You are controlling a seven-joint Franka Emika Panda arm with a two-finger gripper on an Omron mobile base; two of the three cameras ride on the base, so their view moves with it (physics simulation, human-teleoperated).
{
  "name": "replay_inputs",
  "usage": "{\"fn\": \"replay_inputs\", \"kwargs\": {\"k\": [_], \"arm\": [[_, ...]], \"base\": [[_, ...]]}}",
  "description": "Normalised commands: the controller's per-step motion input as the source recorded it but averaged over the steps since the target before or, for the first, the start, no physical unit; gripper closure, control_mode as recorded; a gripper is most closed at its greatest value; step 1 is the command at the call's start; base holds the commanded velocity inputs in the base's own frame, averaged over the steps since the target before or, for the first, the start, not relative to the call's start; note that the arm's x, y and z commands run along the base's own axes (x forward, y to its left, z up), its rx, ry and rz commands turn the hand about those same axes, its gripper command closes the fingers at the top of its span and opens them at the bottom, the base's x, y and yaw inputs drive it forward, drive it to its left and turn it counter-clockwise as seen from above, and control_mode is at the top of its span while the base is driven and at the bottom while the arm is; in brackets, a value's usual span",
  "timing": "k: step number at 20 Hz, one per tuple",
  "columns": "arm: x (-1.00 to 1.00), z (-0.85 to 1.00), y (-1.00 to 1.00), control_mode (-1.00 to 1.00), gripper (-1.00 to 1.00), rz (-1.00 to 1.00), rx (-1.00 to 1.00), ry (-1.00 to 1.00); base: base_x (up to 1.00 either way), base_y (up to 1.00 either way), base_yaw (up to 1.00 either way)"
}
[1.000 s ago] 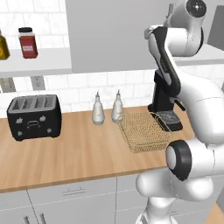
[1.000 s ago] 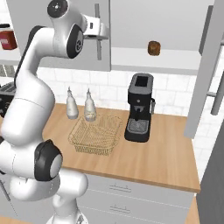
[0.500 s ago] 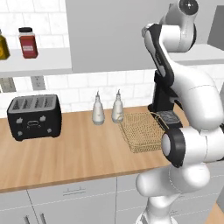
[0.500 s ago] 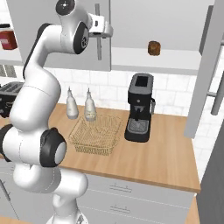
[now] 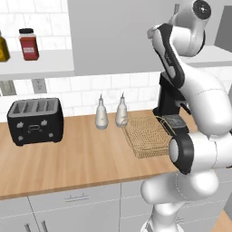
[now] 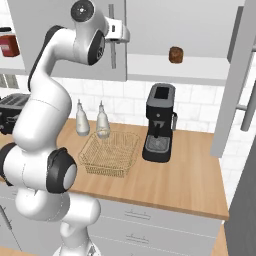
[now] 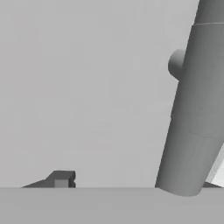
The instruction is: Open the cabinet, pick up the bread from the cabinet and place it in the basket. Then move the basket to the dining counter.
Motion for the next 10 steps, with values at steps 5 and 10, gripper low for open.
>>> {"fn": "replay_inputs", "kwargs": {"k": [5,10], "arm": [[0.97,-0.98,0.41,-1.0,1.0,0.17,0.09,-0.01],[0.27,-0.35,1.0,-1.0,1.0,0.11,0.0,0.12]], "base": [[0.0,0.0,0.0],[0.0,0.0,0.0]]}}
